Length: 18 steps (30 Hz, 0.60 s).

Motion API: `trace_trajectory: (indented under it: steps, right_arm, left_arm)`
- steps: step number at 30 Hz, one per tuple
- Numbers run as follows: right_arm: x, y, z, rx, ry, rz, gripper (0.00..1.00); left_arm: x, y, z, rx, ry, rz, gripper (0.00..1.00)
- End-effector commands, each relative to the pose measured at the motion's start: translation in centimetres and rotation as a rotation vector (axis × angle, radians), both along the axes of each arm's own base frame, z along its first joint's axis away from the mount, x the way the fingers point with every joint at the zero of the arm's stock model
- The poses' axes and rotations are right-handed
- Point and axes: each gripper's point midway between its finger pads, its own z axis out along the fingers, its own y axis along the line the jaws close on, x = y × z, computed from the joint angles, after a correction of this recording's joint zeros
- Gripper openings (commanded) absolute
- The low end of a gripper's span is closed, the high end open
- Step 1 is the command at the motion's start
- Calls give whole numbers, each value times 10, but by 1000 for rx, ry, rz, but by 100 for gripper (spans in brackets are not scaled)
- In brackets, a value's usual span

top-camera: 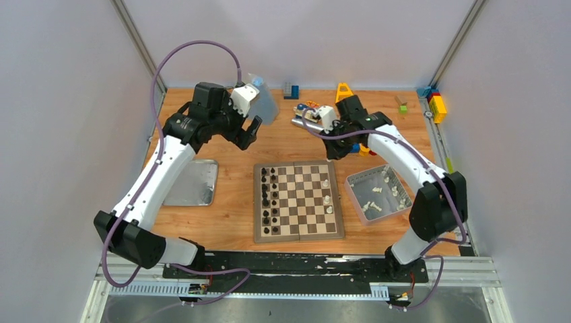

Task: Set up the chess pieces on the board
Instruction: Place the chess piece on the chessboard.

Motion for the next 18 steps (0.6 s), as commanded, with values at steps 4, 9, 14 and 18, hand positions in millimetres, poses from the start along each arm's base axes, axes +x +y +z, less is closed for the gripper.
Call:
trace_trajectory:
  steps: [4,9,14,18]
  right_arm:
    - [26,44,-31,-52,54,42,0]
    - [33,55,-55,-78,91,61,0]
    - [34,63,-66,-81,108,73,0]
    - [36,66,-70,-82,113,77,0]
  left_arm:
    - [-2,18,33,-47,-115,63,100]
    - [-8,22,35,-41,-119,64,100]
    - [-12,24,34,-39,-120,60,100]
    - [-13,23,33,-39,-116,54,100]
